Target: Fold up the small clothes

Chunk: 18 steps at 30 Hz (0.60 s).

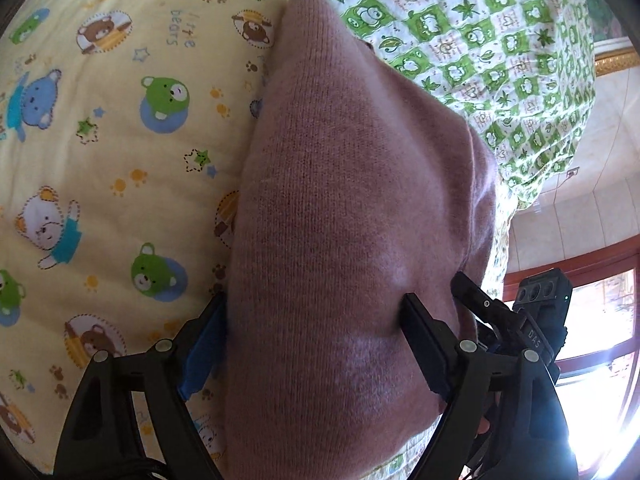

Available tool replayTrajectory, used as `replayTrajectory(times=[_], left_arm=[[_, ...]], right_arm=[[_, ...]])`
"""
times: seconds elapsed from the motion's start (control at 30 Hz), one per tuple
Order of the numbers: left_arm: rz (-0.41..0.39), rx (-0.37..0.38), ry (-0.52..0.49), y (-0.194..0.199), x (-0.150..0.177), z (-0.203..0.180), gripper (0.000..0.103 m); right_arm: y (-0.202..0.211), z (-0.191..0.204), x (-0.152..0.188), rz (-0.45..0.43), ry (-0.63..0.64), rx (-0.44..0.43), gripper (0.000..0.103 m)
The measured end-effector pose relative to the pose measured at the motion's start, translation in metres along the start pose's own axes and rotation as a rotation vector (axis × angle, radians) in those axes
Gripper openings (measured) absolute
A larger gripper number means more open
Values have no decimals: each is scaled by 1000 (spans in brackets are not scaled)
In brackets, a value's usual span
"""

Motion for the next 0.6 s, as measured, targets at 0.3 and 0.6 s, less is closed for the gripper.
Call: replayTrajectory(times=[0.3, 0.6], left_arm=[[-52, 52, -40, 9, 0, -14, 43], [-169, 74, -109, 78, 6, -26, 39]], right_arm=[[0, 14, 2, -6, 20, -8, 39], [30, 75, 10, -73, 109, -134, 31]])
Point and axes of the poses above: each gripper's, at about its wrist camera, not at the fingertips, and y roughly against the way its jaws point, z to its left, x to its underside, the point moved 2 cm from there along -y, roughly the way its jaws point, and after that the axes turned 2 degrees about -z, right-handed, at the moved point
